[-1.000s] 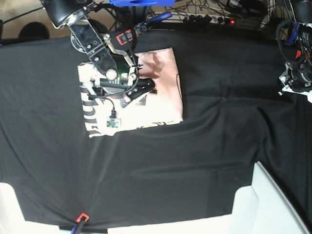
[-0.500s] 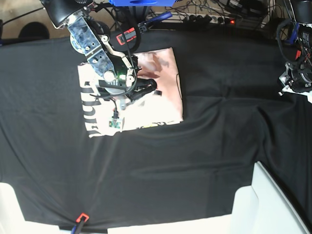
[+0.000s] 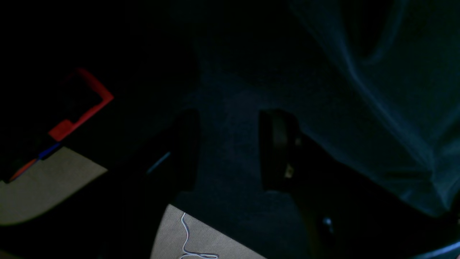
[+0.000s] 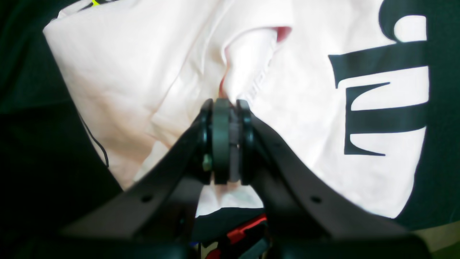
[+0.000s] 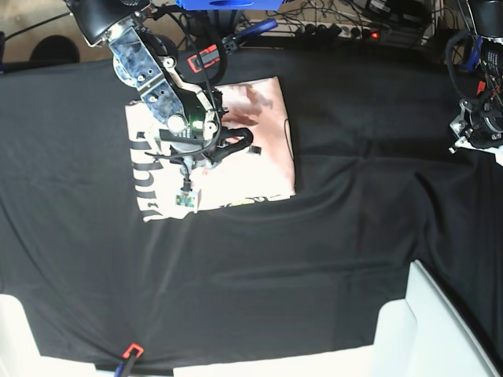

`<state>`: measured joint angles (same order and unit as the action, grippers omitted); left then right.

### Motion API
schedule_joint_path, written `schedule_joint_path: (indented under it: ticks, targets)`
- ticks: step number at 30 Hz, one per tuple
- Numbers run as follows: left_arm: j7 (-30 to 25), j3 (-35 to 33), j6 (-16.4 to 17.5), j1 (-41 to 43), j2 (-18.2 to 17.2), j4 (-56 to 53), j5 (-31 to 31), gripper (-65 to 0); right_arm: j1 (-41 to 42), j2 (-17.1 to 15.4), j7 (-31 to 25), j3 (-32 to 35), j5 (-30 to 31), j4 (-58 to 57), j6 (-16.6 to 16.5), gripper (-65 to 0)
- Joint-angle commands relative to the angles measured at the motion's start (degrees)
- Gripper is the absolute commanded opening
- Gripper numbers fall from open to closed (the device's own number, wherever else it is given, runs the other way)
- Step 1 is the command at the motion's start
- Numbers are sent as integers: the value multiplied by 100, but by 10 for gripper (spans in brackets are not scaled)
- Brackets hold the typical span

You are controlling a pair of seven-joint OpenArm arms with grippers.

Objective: Fold the T-shirt properly
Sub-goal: 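Drag the grasped layer across the shirt with the right gripper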

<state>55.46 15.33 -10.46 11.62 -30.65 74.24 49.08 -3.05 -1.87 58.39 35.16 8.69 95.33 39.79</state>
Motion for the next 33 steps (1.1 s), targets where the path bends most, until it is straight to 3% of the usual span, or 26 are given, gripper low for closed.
schedule_joint_path:
  ticks: [1,8,15,18,33]
  targets:
    - [-47,36,4,-32,-139,71,2,-386,81,33,-59,14,-29,89,21,-650]
    - [-47,36,4,-32,-139,71,2,-386,98,42,11,497,-29,142,21,-650]
    - [-47,36,4,-32,-139,71,2,-386,133,490,222,832,-38,151,21,-650]
    - [-47,36,4,-32,-139,71,2,-386,336,517,240,1078,-38,107,21,-650]
    - [-47,36,4,-32,-139,71,2,-386,766,771,337,1148,-29,-87,21,-650]
